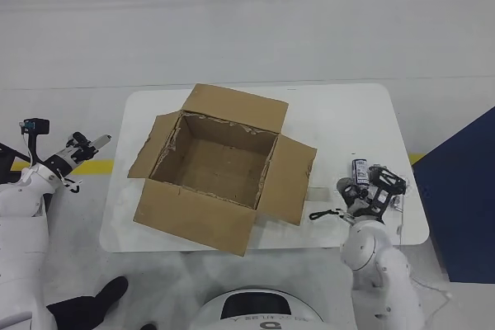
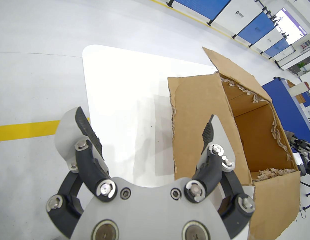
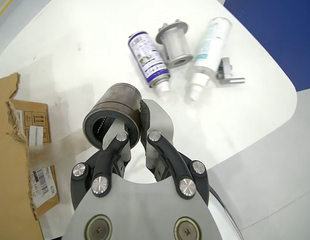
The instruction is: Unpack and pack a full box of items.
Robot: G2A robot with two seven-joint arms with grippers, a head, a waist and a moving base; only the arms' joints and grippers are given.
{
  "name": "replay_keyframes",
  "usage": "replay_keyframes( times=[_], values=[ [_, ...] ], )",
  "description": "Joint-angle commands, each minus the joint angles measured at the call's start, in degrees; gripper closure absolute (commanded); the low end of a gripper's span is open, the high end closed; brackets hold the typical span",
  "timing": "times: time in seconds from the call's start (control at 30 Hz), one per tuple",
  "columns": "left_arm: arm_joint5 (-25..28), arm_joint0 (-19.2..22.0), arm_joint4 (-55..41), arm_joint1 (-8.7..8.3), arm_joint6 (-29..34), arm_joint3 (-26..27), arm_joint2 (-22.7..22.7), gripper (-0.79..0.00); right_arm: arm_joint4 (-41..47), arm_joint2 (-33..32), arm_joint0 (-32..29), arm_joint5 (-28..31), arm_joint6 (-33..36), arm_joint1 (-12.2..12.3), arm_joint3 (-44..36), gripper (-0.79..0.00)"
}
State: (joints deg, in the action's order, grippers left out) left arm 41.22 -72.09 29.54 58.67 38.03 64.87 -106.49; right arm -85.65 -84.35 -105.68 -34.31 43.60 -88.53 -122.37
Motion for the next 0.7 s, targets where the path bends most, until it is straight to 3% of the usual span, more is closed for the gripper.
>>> replay_keyframes(
  times=[0.0, 0.23, 0.43, 0.67],
  values=[
    [0.0, 0.0, 0.0, 0.00, 0.0, 0.0, 0.0, -0.785, -4.4, 1.8, 4.4, -0.9, 4.5, -0.1, 3.4, 0.000],
    [0.0, 0.0, 0.0, 0.00, 0.0, 0.0, 0.0, -0.785, -13.0, 4.9, 15.7, -4.7, 15.8, -0.8, 11.4, 0.000],
    [0.0, 0.0, 0.0, 0.00, 0.0, 0.0, 0.0, -0.785, -18.8, 5.6, 18.3, -4.5, 21.9, -1.1, 13.7, 0.000],
    [0.0, 0.0, 0.0, 0.00, 0.0, 0.0, 0.0, -0.785, -21.5, 5.2, 19.6, -3.0, 23.4, -2.3, 15.2, 0.000]
  ],
)
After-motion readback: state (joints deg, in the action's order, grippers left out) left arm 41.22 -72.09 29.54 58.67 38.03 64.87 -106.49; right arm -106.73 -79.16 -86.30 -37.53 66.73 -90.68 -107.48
